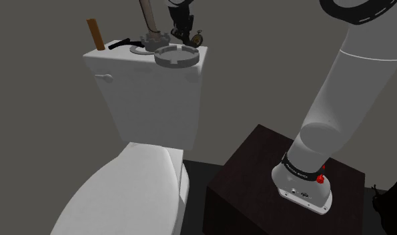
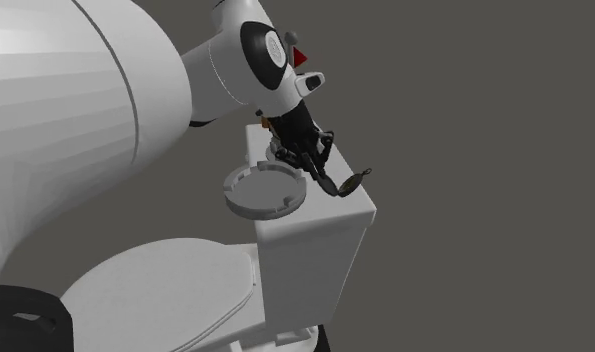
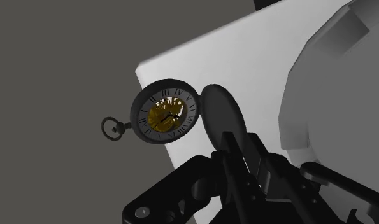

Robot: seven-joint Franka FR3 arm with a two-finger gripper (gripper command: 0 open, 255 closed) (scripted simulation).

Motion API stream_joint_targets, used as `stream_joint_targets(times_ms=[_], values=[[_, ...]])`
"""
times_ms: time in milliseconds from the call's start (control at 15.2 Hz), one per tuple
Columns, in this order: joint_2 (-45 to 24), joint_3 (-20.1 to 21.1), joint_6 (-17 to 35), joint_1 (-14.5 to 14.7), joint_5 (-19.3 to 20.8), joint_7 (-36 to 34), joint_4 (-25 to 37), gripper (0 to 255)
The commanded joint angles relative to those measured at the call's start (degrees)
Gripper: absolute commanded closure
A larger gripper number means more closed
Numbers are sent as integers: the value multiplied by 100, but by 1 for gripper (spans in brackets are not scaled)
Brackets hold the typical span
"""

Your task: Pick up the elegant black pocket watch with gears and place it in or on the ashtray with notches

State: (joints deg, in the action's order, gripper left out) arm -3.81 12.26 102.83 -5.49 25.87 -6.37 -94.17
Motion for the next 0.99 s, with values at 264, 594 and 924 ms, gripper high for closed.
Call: stream_joint_targets(times_ms=[264,594,924], values=[[-53,1,-339,6,-18,142,400,255],[-140,18,-719,34,-18,278,887,255],[-272,36,-1122,72,6,415,1438,255]])
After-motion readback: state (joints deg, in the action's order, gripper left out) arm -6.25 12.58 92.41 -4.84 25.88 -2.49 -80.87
